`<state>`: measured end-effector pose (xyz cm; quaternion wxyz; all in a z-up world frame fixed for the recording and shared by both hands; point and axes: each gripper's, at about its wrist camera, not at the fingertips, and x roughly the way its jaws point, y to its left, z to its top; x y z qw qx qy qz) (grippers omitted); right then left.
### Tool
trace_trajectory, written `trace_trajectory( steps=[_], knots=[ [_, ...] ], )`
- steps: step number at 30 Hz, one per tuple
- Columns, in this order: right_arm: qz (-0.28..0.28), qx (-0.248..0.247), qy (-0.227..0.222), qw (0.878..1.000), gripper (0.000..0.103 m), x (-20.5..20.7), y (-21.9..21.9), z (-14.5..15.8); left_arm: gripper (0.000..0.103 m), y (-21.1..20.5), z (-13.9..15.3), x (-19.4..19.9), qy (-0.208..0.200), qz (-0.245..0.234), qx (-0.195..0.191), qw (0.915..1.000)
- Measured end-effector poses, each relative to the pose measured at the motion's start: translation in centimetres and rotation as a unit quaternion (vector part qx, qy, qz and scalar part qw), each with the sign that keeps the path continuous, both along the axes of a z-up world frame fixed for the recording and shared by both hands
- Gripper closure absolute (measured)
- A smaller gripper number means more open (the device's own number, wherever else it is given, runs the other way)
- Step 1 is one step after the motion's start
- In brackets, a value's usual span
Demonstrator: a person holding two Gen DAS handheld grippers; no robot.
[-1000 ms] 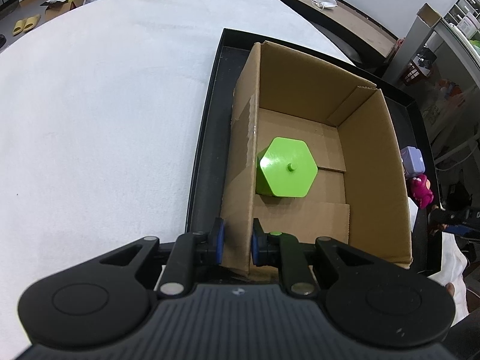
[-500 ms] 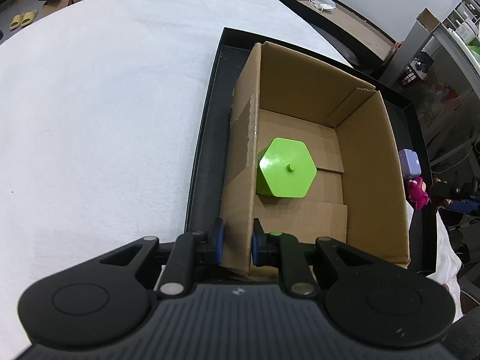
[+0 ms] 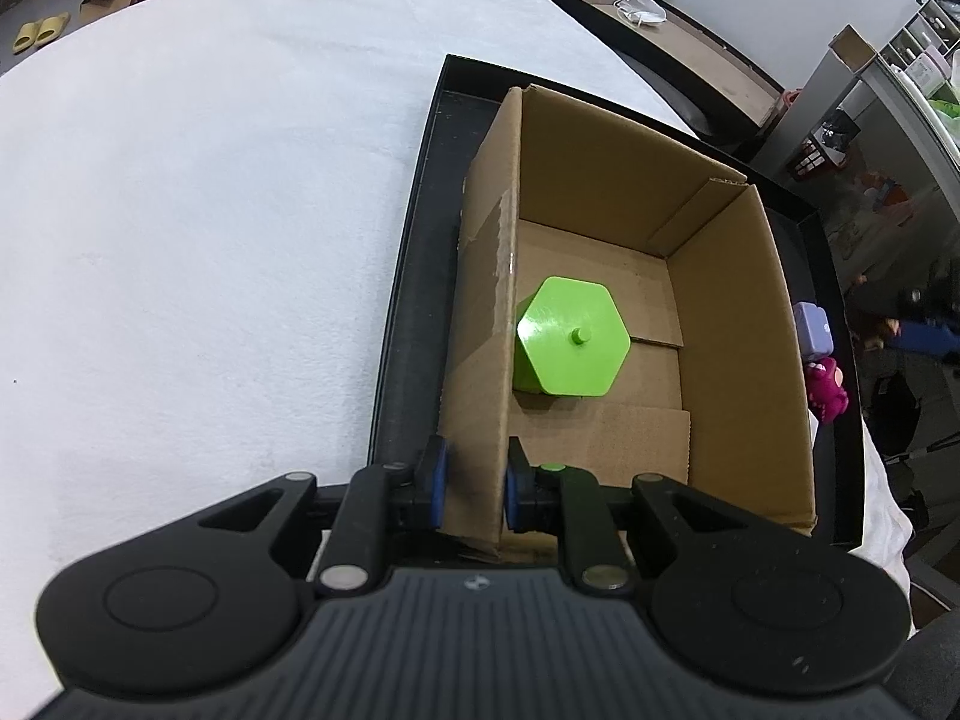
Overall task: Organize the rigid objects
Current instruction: 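Carry the doll figurine over the box with the right gripper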
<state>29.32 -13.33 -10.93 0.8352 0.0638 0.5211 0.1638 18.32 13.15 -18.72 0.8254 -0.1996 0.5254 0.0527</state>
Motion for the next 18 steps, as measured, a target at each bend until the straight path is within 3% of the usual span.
trace_trajectory(
  steps=[9, 18],
  knots=[
    [0.033, 0.003, -0.016, 0.999, 0.060, 0.1, 4.0, 1.5, 0.085, 0.2, 0.0, 0.0, -0.002, 0.000, -0.007, 1.0000],
    [0.074, -0.006, -0.015, 0.997, 0.060, -0.4, 8.4, 1.1, 0.085, 0.2, 0.0, -0.1, -0.004, -0.001, -0.007, 1.0000]
  ],
)
